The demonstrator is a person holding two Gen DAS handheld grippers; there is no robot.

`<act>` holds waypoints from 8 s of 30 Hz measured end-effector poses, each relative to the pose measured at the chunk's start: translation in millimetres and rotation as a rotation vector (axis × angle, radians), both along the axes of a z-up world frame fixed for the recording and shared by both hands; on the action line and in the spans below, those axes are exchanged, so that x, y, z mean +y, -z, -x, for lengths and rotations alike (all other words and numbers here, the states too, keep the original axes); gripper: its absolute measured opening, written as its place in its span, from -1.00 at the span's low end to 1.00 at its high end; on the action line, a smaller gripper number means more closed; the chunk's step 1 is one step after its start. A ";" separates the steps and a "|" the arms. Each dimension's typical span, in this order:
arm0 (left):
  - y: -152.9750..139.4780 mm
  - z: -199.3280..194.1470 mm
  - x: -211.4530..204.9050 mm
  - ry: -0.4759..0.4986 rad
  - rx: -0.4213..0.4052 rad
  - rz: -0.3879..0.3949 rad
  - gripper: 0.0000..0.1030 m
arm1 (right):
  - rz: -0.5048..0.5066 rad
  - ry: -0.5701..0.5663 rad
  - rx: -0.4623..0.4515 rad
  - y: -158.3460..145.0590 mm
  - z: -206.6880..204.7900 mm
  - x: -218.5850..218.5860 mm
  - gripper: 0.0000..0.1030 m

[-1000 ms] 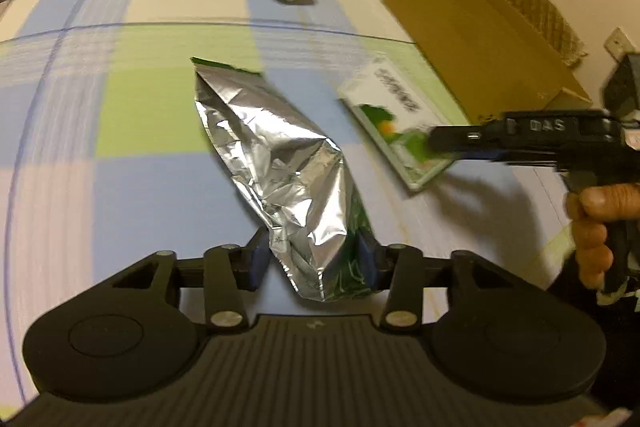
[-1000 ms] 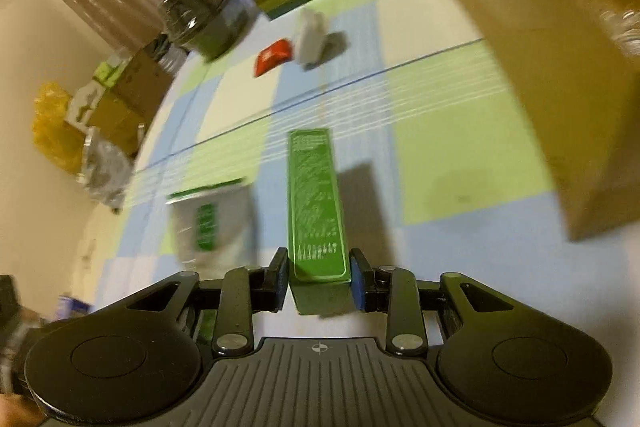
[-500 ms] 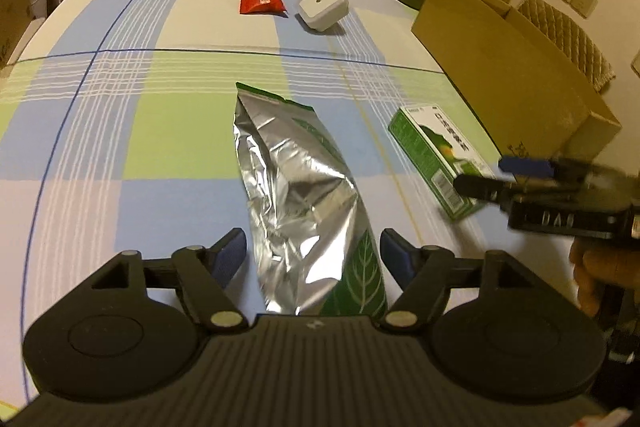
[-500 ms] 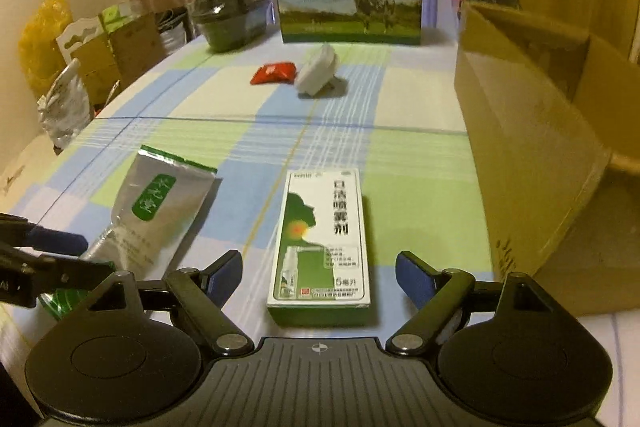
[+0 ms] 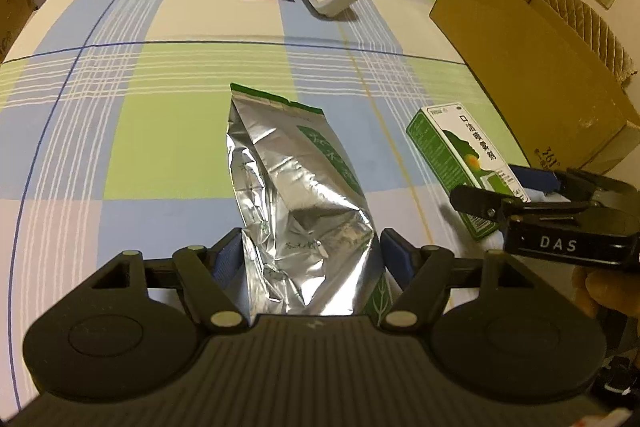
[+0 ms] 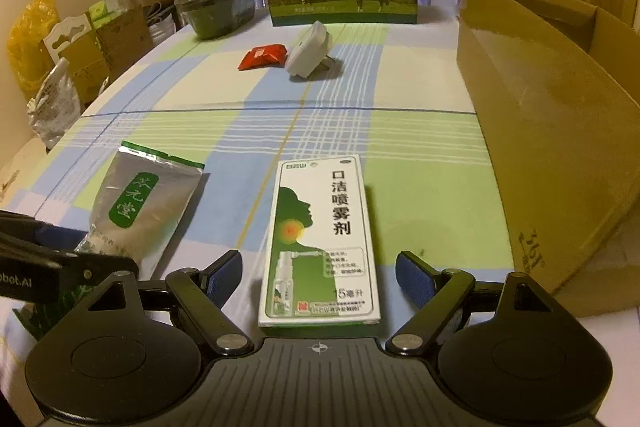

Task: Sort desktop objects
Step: 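Lift the foil bag with the left tool while the right lifts the spray box, then carry the foil bag and spray box over the cardboard box with both tools, then open both tools to drop the foil bag and spray box into the cardboard box, then withdraw both open tools from the cardboard box back over the table, then move the right tool toward the white night light while the left approaches the red candy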

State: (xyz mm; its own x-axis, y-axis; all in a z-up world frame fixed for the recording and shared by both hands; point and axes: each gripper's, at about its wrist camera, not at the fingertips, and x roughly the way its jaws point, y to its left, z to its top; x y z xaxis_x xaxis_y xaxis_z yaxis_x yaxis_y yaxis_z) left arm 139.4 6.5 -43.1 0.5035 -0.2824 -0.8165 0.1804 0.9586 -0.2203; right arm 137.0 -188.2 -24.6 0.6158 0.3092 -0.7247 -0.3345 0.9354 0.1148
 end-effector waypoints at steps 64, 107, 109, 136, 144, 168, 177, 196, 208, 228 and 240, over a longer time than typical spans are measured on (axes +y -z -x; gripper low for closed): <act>1.4 -5.7 -29.1 0.049 -0.045 -0.109 0.10 | 0.072 -0.045 -0.042 4.8 12.2 10.7 0.07; -23.1 34.7 -38.0 0.071 -0.120 -0.087 -0.06 | 0.024 0.007 -0.143 -27.5 42.4 -6.9 0.03; -25.8 39.4 -38.7 0.074 -0.126 -0.079 -0.06 | 0.023 0.016 -0.147 -30.4 50.8 -9.2 0.03; -120.8 36.7 -99.5 0.173 -0.250 0.017 -0.06 | -0.105 0.206 -0.303 -132.7 70.2 -87.7 0.03; -154.2 -20.7 -193.7 0.282 -0.281 0.109 -0.06 | -0.054 0.318 -0.365 -156.1 19.9 -168.0 0.03; -135.7 -91.8 -257.7 0.238 -0.259 0.154 0.04 | -0.037 0.355 -0.269 -115.4 -41.5 -230.5 0.03; -136.7 -78.1 -239.1 0.237 -0.282 0.112 0.17 | -0.080 0.355 -0.287 -125.5 -48.9 -230.3 0.20; -113.6 -6.4 -94.8 0.122 -0.288 -0.062 0.77 | -0.152 0.232 -0.278 -164.2 20.2 -161.1 0.92; -103.6 14.2 9.2 -0.042 -0.244 -0.135 0.94 | -0.053 -0.020 -0.221 -153.2 20.9 -29.5 0.97; -63.0 -41.9 45.8 0.068 -0.298 -0.224 0.97 | 0.088 -0.092 -0.176 -106.1 -52.5 42.9 0.97; -53.5 -128.1 55.6 0.141 -0.314 -0.265 0.97 | 0.190 -0.169 -0.261 -69.8 -131.9 79.1 0.96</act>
State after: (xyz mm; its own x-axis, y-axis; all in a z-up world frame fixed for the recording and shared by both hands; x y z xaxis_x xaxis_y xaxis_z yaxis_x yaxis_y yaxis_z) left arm 267.6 62.1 10.3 0.7103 -0.1674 -0.6837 0.3324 0.9360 0.1162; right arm 268.9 -109.1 45.2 0.7392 0.2975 -0.6042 -0.4815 0.8607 -0.1652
